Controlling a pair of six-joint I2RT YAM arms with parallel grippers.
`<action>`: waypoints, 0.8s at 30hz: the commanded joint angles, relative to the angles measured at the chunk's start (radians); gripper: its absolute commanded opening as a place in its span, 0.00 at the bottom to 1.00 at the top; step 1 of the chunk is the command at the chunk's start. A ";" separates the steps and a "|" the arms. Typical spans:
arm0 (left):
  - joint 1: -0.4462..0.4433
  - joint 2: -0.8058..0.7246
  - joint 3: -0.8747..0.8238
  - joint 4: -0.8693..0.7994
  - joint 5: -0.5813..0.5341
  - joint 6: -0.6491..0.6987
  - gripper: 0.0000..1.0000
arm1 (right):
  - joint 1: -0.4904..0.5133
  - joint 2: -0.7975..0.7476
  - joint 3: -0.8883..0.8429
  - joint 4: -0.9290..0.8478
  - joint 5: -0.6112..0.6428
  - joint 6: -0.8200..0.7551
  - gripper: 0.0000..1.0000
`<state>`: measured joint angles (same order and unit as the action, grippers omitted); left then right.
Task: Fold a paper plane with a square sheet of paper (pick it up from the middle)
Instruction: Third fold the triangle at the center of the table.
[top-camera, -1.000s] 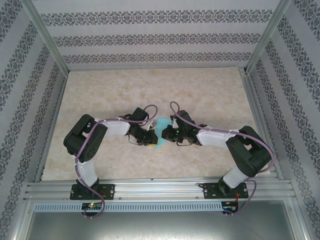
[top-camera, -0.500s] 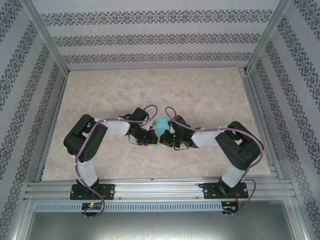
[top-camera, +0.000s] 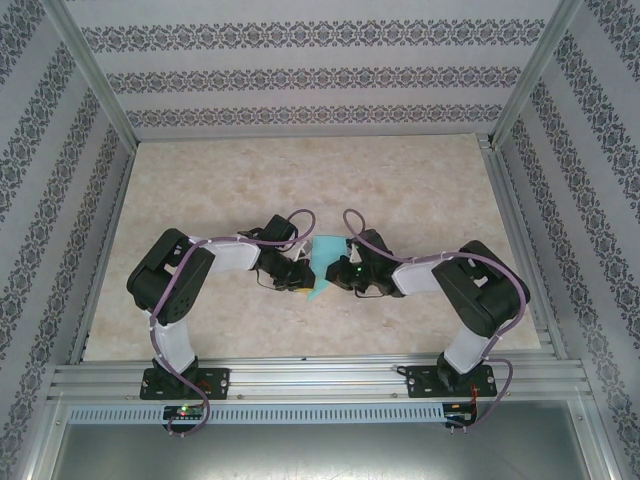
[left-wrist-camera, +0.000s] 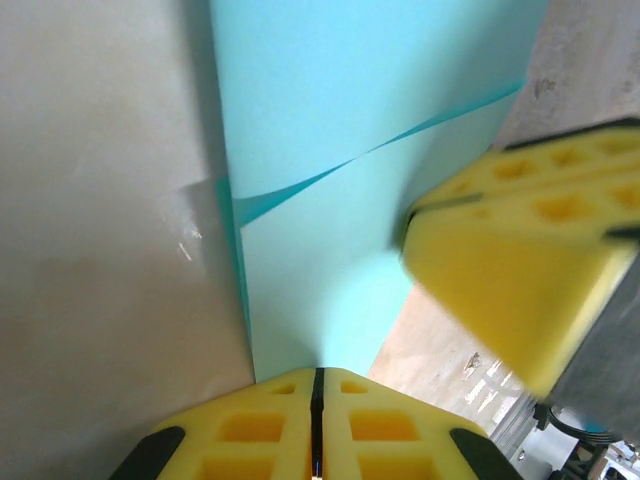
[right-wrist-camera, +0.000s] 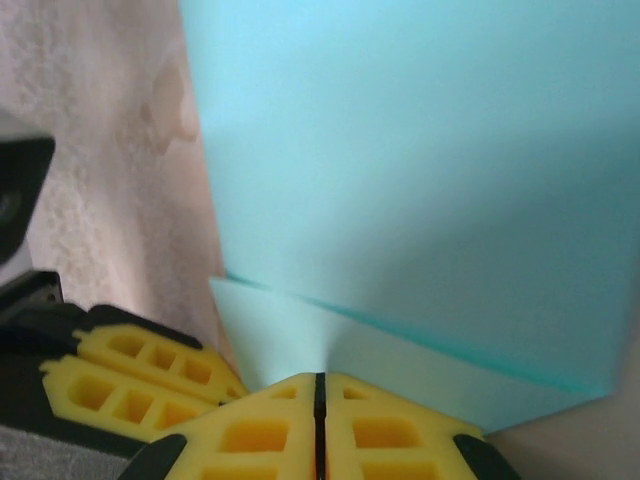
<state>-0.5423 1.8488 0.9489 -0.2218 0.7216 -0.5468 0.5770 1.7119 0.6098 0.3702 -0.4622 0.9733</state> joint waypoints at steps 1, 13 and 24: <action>-0.002 0.046 -0.021 -0.114 -0.143 0.037 0.11 | -0.056 0.020 -0.027 0.022 0.031 -0.008 0.09; -0.003 0.042 -0.020 -0.116 -0.137 0.042 0.11 | -0.177 0.018 -0.047 0.035 0.026 -0.040 0.11; -0.002 0.035 -0.016 -0.119 -0.129 0.047 0.11 | -0.136 -0.148 -0.036 0.005 0.012 -0.044 0.16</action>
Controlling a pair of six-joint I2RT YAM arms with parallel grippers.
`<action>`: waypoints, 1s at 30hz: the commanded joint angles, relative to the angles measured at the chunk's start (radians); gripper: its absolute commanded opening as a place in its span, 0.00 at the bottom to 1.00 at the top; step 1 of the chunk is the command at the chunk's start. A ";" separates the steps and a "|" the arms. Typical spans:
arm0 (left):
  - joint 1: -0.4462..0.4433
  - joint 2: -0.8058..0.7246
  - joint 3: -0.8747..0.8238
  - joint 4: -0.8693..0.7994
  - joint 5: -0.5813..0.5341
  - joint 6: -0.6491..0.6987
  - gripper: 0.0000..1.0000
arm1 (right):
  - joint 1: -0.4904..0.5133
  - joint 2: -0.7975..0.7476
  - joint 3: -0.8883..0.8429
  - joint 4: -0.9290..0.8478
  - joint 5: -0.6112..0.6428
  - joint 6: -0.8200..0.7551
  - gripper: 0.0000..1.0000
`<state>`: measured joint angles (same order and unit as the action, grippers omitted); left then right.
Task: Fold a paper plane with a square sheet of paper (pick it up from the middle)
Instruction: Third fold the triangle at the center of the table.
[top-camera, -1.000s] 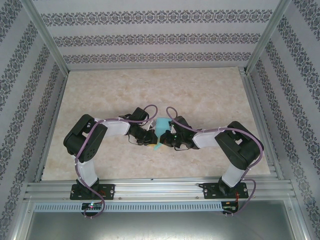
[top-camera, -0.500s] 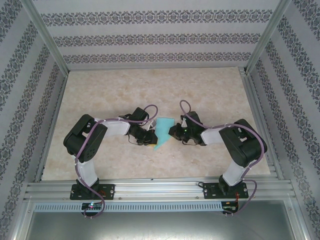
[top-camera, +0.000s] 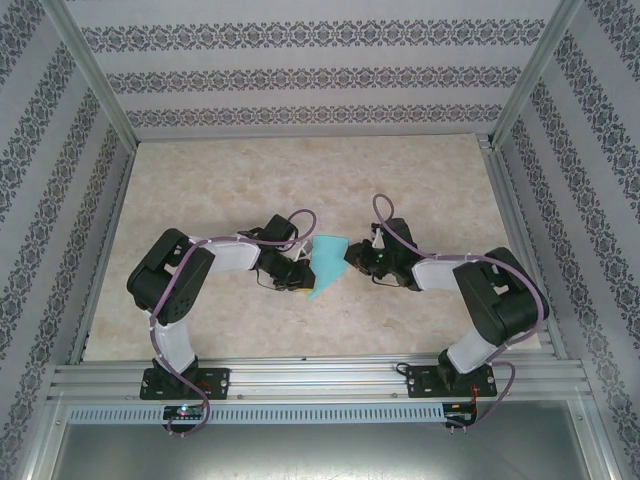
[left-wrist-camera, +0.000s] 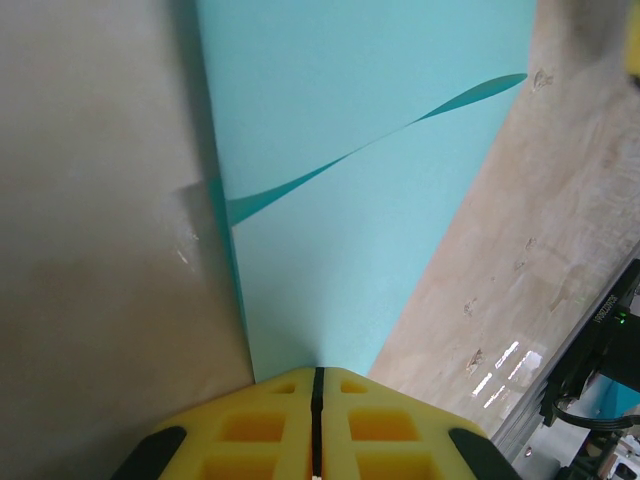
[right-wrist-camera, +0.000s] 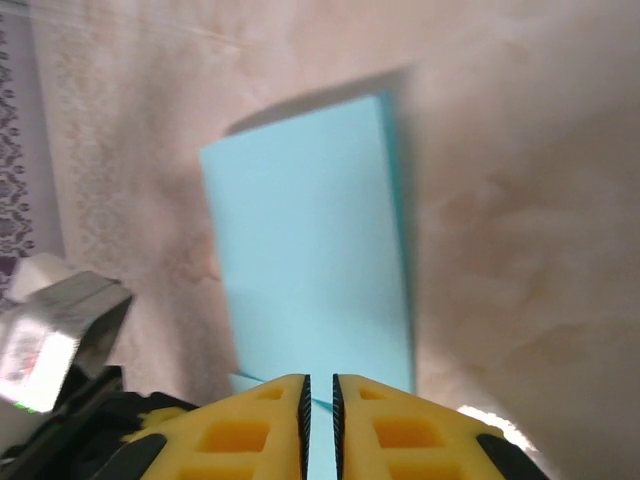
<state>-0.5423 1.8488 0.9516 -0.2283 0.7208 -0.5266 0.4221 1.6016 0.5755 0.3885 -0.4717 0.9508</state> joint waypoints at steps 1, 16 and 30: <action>-0.002 0.034 -0.019 -0.112 -0.129 0.025 0.11 | 0.033 -0.038 0.000 -0.009 0.022 -0.018 0.16; -0.003 0.012 0.004 -0.142 -0.130 0.036 0.12 | 0.104 0.133 0.040 -0.069 0.007 -0.035 0.09; -0.026 -0.205 0.035 -0.069 -0.048 -0.100 0.19 | 0.105 0.150 0.062 -0.197 0.066 -0.077 0.08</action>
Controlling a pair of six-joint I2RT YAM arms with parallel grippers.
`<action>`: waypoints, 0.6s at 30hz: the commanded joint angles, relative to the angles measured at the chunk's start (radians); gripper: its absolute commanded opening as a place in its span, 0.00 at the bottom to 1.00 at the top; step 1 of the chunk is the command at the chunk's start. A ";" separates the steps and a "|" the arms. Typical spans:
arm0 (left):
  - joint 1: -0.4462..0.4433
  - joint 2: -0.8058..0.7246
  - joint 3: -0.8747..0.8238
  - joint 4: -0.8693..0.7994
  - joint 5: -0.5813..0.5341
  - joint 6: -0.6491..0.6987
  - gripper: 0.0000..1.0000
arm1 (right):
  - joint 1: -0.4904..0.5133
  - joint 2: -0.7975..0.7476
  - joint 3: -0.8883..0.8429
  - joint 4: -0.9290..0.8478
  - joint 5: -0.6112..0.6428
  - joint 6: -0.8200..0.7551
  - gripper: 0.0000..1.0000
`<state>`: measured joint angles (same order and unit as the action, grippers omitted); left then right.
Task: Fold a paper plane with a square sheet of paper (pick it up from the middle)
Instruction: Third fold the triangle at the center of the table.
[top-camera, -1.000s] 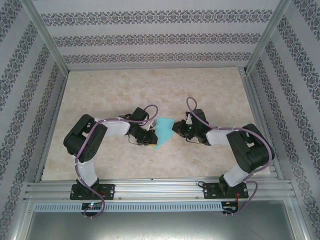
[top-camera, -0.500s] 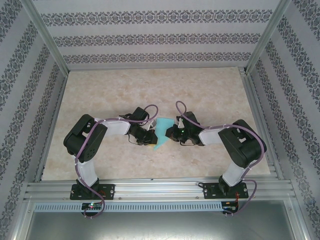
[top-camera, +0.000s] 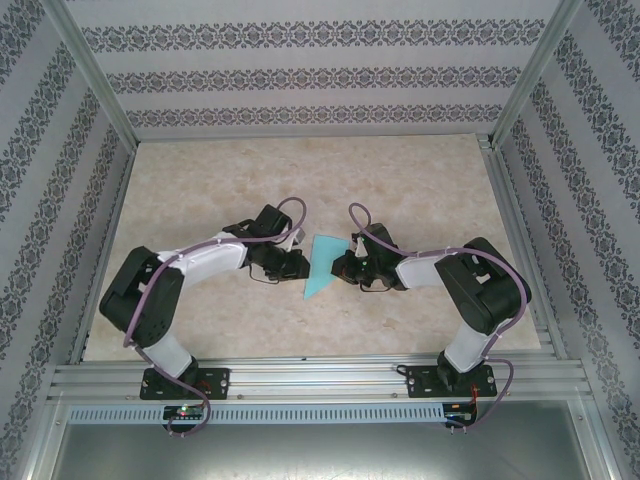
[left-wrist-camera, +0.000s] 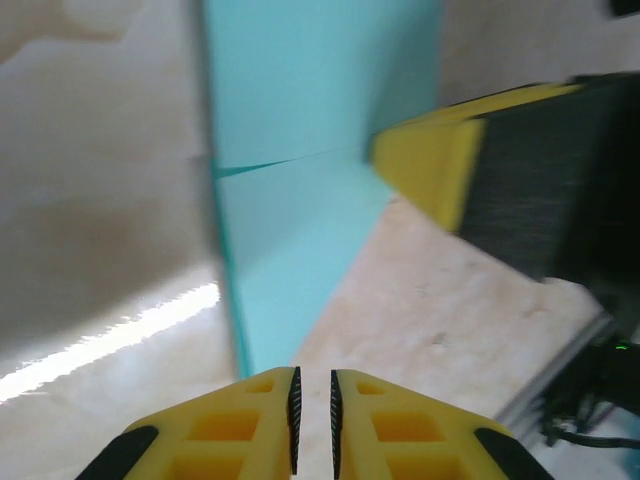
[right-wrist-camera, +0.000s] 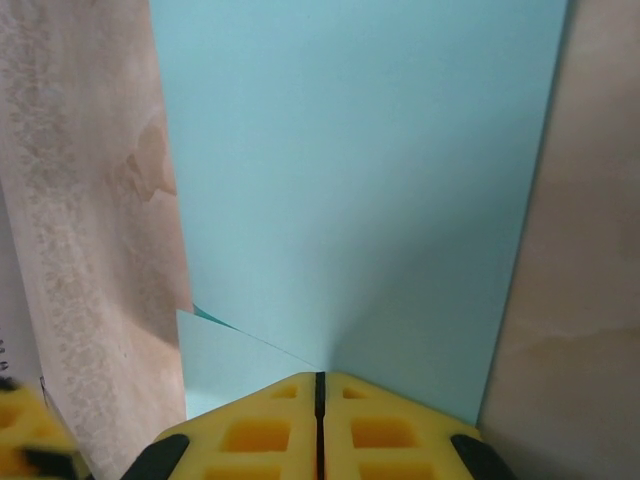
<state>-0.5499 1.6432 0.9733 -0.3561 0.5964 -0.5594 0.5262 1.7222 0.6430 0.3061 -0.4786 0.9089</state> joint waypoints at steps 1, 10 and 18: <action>-0.023 0.018 0.017 0.083 0.111 -0.093 0.18 | 0.001 0.030 -0.002 -0.119 0.076 -0.036 0.08; -0.091 0.145 0.042 0.189 0.055 -0.182 0.16 | 0.007 0.027 0.008 -0.151 0.089 -0.042 0.08; -0.091 0.210 0.030 0.223 0.051 -0.189 0.16 | 0.008 0.031 0.006 -0.164 0.095 -0.048 0.08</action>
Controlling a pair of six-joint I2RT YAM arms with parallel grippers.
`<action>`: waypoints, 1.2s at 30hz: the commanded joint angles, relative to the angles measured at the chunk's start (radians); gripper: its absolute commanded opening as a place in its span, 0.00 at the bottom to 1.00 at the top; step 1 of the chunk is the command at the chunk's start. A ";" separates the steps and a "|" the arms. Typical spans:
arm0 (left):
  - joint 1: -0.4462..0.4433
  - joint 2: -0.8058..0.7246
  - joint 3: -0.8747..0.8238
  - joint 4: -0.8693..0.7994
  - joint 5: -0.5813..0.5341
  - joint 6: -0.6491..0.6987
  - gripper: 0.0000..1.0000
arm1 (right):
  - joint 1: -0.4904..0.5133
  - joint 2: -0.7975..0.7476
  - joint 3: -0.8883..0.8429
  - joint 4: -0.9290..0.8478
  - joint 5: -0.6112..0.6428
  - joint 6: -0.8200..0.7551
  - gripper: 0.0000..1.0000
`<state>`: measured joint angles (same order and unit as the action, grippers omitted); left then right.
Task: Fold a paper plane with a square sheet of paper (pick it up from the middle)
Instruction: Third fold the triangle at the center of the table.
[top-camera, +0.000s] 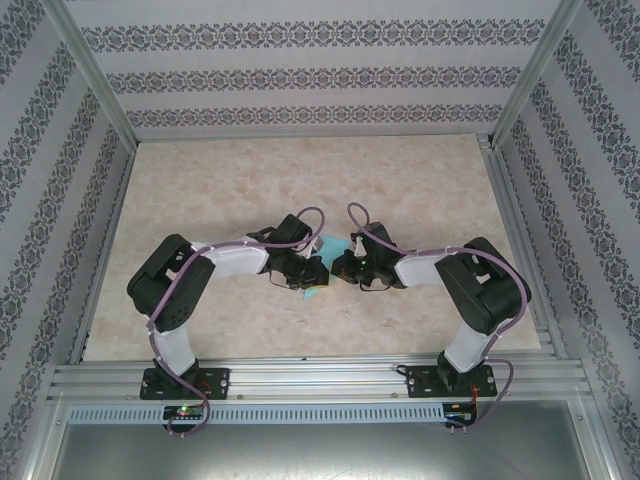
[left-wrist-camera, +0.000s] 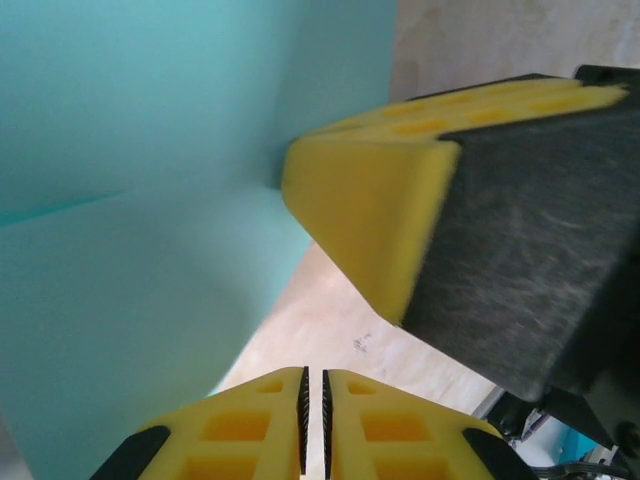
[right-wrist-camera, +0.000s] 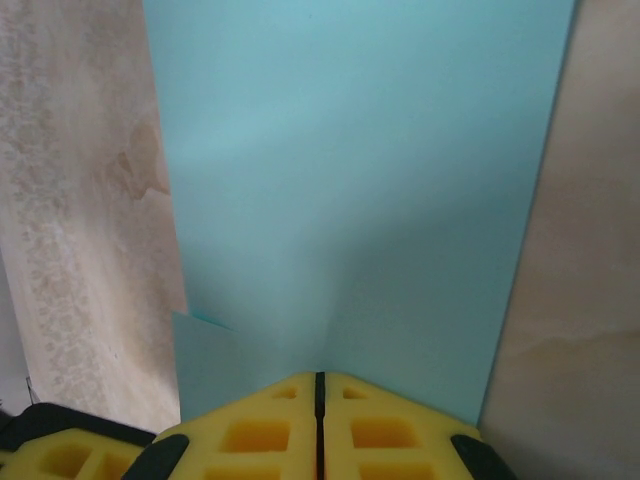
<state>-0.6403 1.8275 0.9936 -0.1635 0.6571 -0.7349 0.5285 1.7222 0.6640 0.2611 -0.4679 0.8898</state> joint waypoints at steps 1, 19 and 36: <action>-0.001 0.032 0.008 0.031 -0.008 -0.011 0.16 | 0.005 0.031 -0.015 -0.120 0.084 -0.030 0.08; 0.078 -0.049 -0.194 0.087 0.053 -0.013 0.16 | 0.005 0.043 0.011 -0.188 0.104 -0.071 0.07; 0.091 -0.244 -0.207 -0.233 -0.041 0.156 0.16 | 0.008 0.024 0.044 -0.215 0.087 -0.111 0.08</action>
<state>-0.5606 1.6382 0.7635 -0.2619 0.6788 -0.6449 0.5331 1.7241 0.7136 0.1608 -0.4526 0.8246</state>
